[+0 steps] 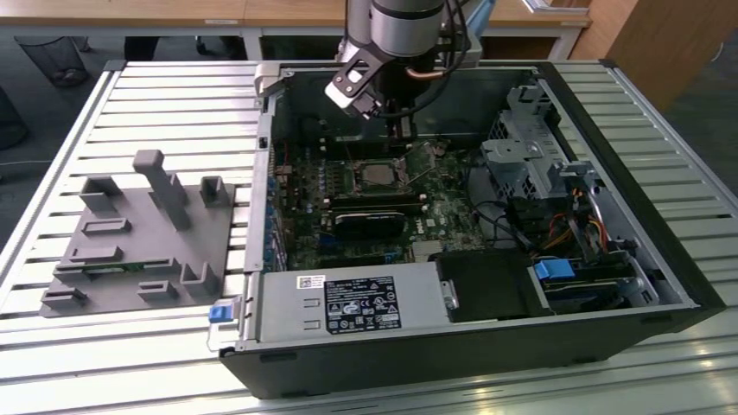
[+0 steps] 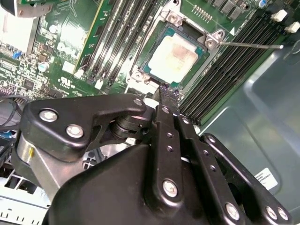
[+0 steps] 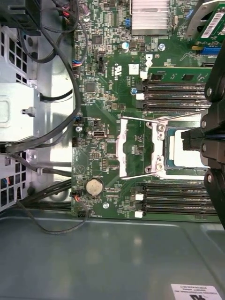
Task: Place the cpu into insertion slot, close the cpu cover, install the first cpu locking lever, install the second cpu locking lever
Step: 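Close the cpu cover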
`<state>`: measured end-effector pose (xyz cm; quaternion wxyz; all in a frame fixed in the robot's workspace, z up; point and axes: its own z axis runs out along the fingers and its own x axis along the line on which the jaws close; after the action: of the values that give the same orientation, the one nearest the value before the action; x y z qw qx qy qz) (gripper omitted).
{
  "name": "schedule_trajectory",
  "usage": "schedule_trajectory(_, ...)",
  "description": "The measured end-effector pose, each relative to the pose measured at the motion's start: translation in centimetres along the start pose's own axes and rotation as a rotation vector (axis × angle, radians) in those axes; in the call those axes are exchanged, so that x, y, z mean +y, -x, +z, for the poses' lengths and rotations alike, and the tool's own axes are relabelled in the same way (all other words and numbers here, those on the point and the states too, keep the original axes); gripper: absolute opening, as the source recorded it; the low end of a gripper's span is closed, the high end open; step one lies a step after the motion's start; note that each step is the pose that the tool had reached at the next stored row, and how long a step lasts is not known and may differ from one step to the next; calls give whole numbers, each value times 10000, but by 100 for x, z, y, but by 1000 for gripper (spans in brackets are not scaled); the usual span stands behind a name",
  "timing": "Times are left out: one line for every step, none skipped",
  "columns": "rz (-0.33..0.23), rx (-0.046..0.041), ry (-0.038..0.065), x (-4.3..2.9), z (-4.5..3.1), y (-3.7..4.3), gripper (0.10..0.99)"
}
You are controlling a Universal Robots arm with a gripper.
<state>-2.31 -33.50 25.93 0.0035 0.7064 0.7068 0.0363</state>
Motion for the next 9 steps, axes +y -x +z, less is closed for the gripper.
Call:
schedule_trajectory(0, 0, -3, 12, 1, 0, 106)
schedule_trajectory(0, -1, -7, 26, 1, 0, 106)
schedule_trajectory(1, 0, -12, 42, 2, 0, 106)
schedule_trajectory(0, 1, -15, 59, 3, 0, 106)
schedule_trajectory(0, 1, -20, 79, 4, 0, 106)
schedule_trajectory(-1, 2, -23, 100, 6, 0, 106)
schedule_trajectory(-2, 2, -24, 117, 7, 0, 106)
schedule_trajectory(-4, 2, -26, 128, 7, 0, 106)
schedule_trajectory(-7, 1, -26, 135, 7, 1, 106)
